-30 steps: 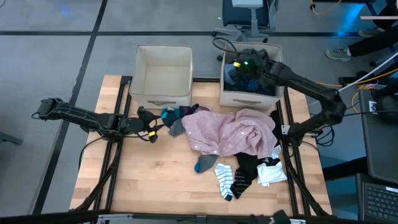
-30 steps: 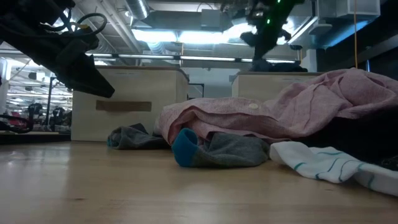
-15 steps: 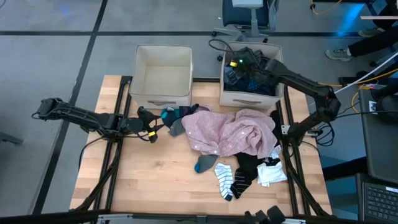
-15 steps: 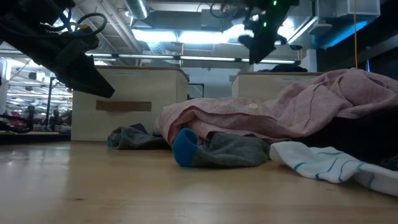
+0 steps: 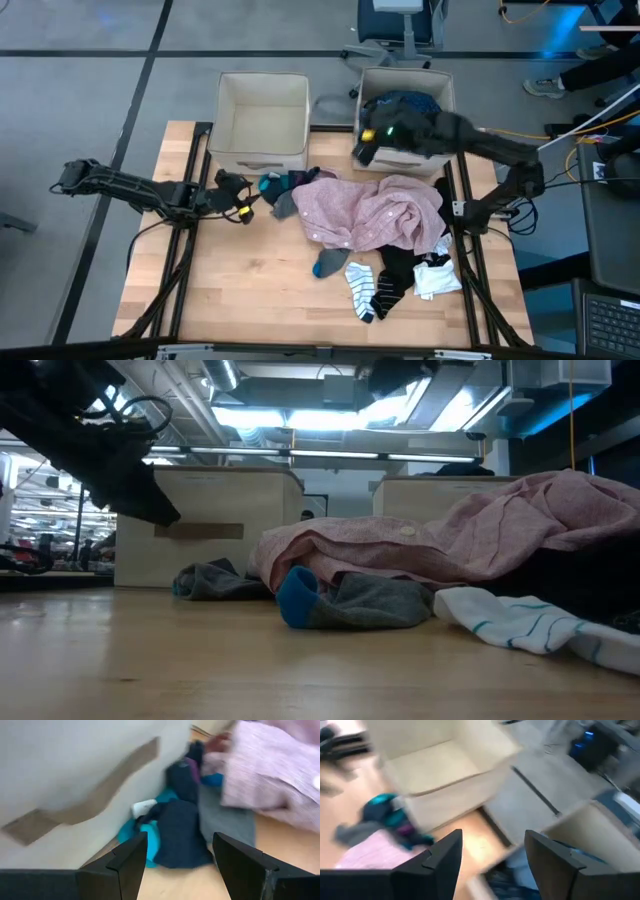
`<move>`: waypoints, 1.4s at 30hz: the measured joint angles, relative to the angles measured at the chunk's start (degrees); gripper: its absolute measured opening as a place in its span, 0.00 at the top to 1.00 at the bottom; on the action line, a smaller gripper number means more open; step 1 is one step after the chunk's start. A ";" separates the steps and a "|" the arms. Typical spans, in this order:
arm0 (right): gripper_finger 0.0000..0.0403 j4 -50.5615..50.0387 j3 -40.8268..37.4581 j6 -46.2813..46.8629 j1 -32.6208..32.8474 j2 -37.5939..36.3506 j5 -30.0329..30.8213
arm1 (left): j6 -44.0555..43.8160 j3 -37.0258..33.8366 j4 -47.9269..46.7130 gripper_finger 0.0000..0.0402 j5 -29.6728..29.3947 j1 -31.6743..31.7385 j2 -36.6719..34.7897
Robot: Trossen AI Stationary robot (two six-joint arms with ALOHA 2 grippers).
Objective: Sort clothes
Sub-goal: Put the light blue sock into the right laundry organizer
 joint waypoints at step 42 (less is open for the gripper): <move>0.46 0.38 -0.11 -1.15 19.18 20.94 13.03 | 3.15 -2.38 14.84 0.46 35.26 12.64 25.95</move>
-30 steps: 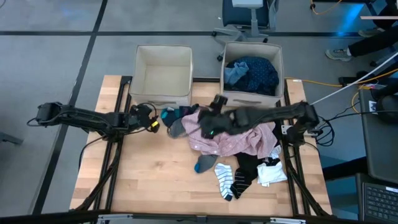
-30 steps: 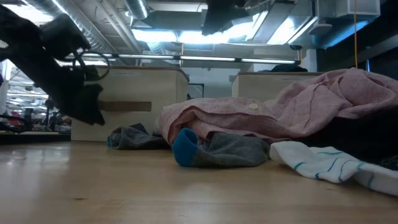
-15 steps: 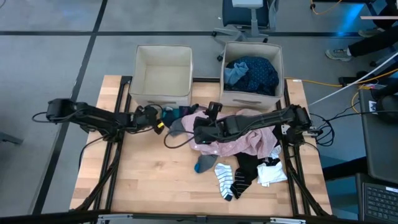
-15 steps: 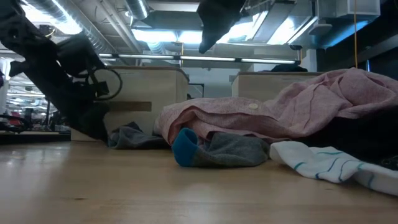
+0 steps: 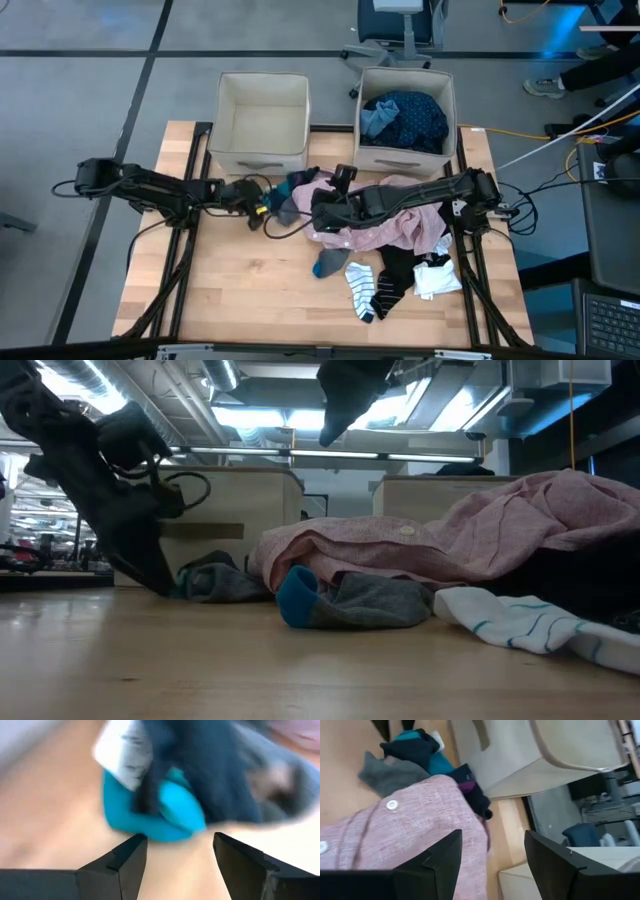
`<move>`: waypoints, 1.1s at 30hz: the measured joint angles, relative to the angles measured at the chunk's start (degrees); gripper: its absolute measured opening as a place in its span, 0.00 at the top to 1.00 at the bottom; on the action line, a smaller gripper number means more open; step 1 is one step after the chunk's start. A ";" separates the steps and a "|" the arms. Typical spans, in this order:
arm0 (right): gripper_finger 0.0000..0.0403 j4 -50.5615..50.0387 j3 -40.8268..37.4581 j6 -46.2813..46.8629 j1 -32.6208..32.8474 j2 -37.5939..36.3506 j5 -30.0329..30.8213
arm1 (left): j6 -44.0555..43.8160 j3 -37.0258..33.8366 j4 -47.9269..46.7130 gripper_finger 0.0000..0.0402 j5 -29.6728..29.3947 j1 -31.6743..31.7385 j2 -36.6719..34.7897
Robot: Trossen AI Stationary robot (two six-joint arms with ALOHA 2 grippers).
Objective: Sort clothes
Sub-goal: Put the light blue sock into the right laundry organizer
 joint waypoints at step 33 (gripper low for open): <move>0.46 4.95 -1.85 -4.06 -0.19 0.28 -3.65 | 7.26 -4.24 -2.99 0.46 -19.11 -5.40 -9.58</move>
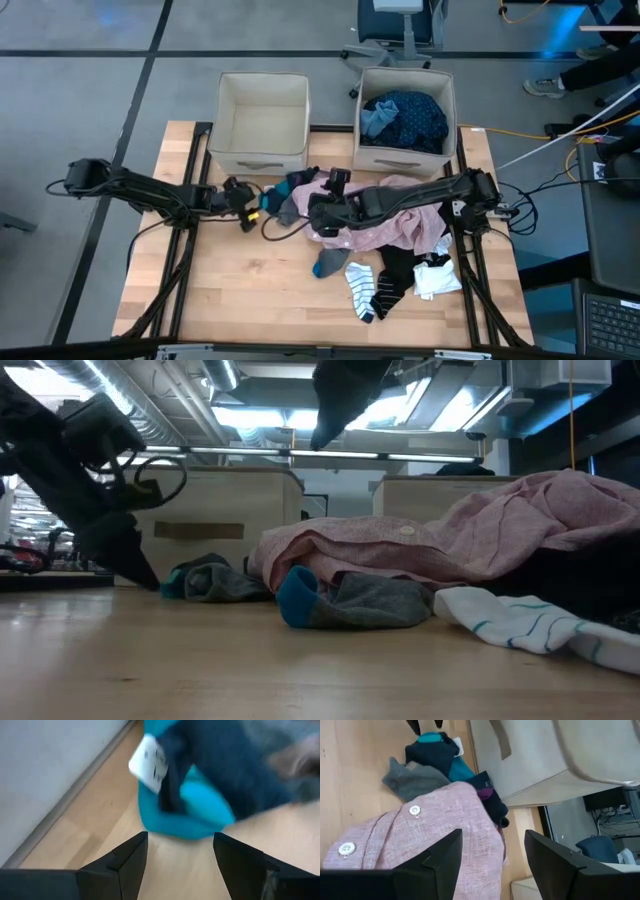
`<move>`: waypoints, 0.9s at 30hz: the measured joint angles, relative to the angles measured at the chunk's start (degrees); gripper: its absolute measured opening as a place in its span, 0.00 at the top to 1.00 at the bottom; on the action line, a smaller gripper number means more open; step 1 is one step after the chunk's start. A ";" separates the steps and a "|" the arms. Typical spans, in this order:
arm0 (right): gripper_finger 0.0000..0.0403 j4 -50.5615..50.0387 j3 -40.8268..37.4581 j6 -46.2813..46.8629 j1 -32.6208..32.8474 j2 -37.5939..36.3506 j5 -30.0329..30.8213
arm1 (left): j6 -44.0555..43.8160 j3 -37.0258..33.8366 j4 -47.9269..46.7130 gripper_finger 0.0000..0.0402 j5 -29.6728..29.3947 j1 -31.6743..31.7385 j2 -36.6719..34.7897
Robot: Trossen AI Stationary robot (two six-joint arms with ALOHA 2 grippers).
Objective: Sort clothes
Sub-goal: Put the light blue sock into the right laundry organizer
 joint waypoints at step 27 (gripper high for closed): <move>0.46 4.33 -4.22 -2.12 -0.58 0.07 0.00 | 11.96 -2.18 21.04 0.80 1.04 1.18 11.88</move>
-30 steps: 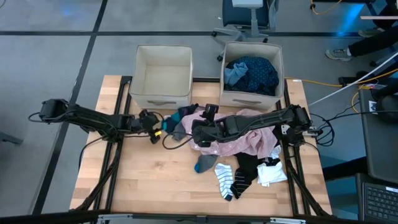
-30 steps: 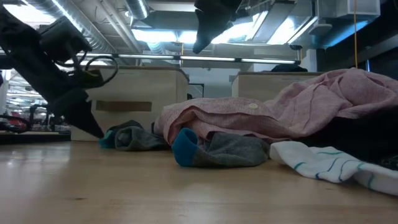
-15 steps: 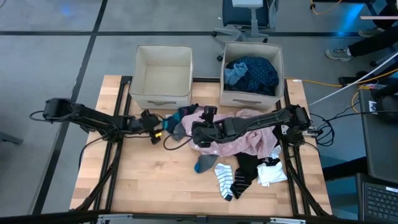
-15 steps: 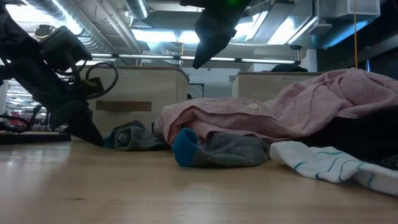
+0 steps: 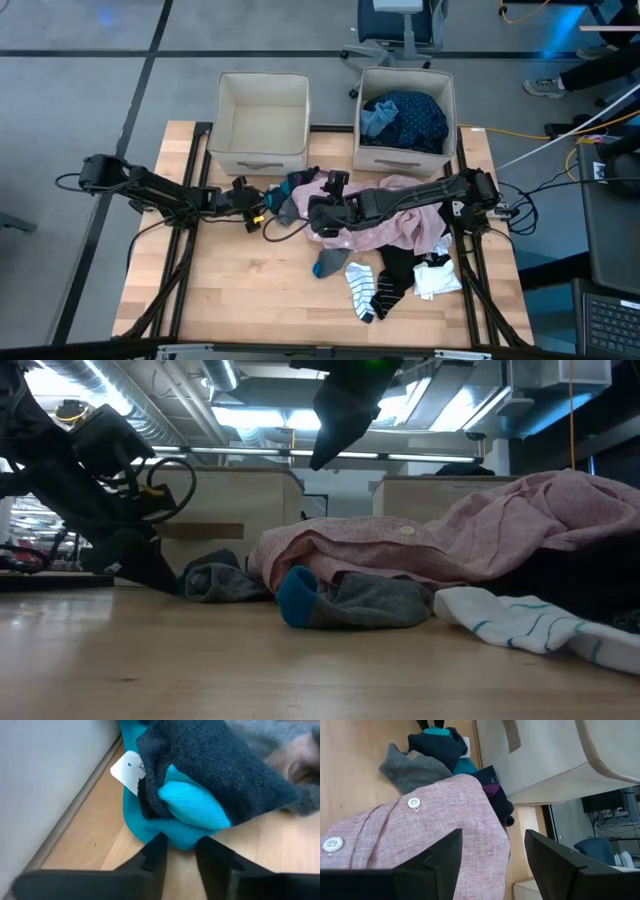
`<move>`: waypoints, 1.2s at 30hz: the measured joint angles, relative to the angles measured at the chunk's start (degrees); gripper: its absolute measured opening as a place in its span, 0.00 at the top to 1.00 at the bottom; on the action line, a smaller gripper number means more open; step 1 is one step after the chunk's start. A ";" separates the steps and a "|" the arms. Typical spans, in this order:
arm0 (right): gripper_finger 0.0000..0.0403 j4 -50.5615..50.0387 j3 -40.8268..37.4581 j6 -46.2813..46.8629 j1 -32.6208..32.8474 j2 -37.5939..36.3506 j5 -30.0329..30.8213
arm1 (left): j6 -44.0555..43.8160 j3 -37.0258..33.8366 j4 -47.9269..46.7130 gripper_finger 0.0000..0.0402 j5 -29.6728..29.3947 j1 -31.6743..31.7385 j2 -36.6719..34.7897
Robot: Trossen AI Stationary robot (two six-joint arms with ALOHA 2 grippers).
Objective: Sort clothes
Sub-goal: Put the light blue sock into the right laundry organizer
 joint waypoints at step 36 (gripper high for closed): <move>0.46 27.66 0.04 -7.30 -0.49 2.37 -15.51 | -0.05 6.67 -8.24 0.99 -5.49 -19.28 -33.36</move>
